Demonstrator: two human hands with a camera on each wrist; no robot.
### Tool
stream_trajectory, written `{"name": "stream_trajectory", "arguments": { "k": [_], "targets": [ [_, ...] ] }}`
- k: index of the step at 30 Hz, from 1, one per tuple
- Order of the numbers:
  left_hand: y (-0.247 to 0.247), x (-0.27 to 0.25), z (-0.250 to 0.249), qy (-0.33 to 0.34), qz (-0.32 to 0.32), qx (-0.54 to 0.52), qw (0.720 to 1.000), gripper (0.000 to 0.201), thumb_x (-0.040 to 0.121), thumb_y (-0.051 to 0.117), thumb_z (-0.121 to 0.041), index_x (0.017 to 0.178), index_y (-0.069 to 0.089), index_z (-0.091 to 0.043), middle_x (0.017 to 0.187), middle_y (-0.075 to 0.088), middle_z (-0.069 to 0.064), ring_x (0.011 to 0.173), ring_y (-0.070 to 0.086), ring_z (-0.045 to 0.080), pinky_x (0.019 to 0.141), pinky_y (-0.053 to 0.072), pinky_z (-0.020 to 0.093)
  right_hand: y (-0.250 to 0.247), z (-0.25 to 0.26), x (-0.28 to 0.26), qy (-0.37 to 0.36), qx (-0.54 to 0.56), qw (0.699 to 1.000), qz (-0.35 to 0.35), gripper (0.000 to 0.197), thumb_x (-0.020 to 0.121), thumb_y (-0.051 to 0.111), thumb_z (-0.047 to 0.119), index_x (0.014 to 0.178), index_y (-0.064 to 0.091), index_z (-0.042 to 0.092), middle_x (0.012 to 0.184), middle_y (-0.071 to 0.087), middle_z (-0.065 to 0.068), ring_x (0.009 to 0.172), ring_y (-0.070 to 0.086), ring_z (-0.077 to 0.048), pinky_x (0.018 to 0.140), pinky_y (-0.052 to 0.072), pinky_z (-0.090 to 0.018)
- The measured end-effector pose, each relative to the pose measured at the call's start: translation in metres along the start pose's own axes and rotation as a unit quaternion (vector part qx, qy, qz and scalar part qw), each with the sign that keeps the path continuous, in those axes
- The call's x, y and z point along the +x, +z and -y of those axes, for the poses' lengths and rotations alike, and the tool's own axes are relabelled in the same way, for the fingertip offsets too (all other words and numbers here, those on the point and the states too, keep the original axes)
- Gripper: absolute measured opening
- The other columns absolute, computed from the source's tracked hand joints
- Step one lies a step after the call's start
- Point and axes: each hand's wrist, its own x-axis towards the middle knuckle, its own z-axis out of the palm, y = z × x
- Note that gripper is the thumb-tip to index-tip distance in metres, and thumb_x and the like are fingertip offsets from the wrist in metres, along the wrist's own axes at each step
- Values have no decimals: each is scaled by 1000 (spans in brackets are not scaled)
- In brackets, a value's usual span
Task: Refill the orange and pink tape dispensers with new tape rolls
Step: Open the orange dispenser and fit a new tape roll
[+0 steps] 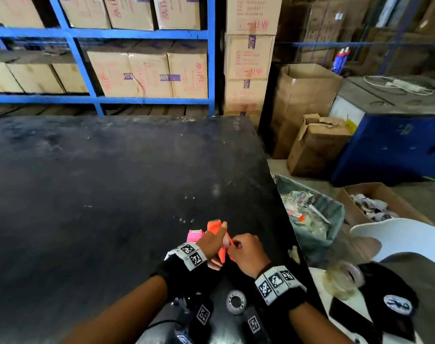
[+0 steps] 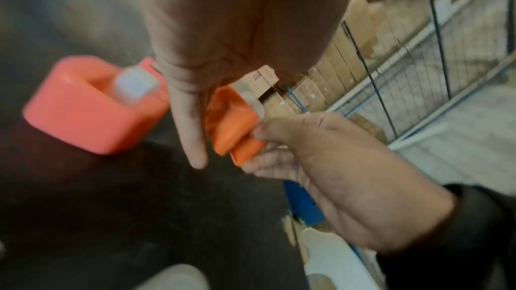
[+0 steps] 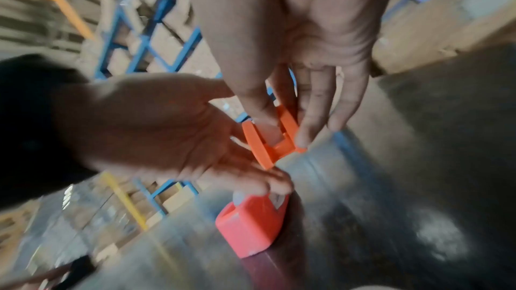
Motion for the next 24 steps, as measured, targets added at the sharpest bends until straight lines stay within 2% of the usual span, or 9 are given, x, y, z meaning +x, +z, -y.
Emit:
{"name": "stream_trajectory", "arguments": {
  "k": [1,4,6,9,12,17,21,23,24],
  "targets": [
    [1,2,-2,1,-7,-38,999,61,92,23,-58,84,54,-6,77,57,20,60,60,30,54,58,36,-2,3,-2,-25,4,1000,-5,41,79,56,30,45,46,11,47,48,-2,55,48,-24,54,34,-33],
    [-1,9,-4,53,-55,-88,993,45,97,25,-42,86,51,-6,80,56,19,64,60,28,67,58,48,-5,4,-7,-75,35,997,-9,26,77,55,32,70,66,10,64,57,-5,66,58,-23,63,45,-35],
    [-3,6,-1,75,-43,-124,989,32,98,26,-35,104,44,-9,81,58,15,60,59,21,63,59,45,-5,0,-4,-50,139,989,1,18,84,60,28,81,71,13,75,65,-2,72,63,-16,71,49,-32],
    [-3,0,8,140,-13,-84,987,24,99,26,-34,118,37,-24,100,59,12,77,63,20,61,55,35,-5,0,4,11,253,967,-5,10,87,63,21,90,63,11,80,68,-7,68,63,-12,61,51,-25],
    [-9,-1,16,159,10,-59,986,32,99,26,-36,129,34,-30,106,60,10,86,64,23,60,54,31,-1,5,7,31,309,950,40,25,88,62,16,111,56,13,82,67,-9,68,64,-11,54,50,-20],
    [-17,-10,16,151,-22,-76,985,26,100,24,-29,121,40,-28,87,65,4,73,65,21,61,55,34,-1,7,5,10,331,941,70,17,89,60,17,105,62,13,84,68,-12,70,63,-16,59,51,-21],
    [-23,-10,22,136,-84,-97,982,30,99,28,-29,117,47,-14,94,64,24,63,63,21,48,52,28,7,16,13,3,326,942,74,20,89,60,17,104,63,4,87,68,-15,75,65,-20,63,52,-26],
    [-33,-10,27,143,-132,-100,976,31,99,30,-26,115,50,-7,92,59,22,59,61,16,47,53,23,8,18,16,13,330,942,60,18,90,60,17,100,64,3,84,68,-14,73,64,-19,63,52,-26],
    [-41,-12,29,140,-152,-98,973,31,99,31,-27,115,50,-8,91,58,19,62,61,18,51,56,25,9,14,19,25,325,944,46,19,89,60,18,95,65,1,82,69,-14,67,63,-15,61,50,-25]
  ]
}}
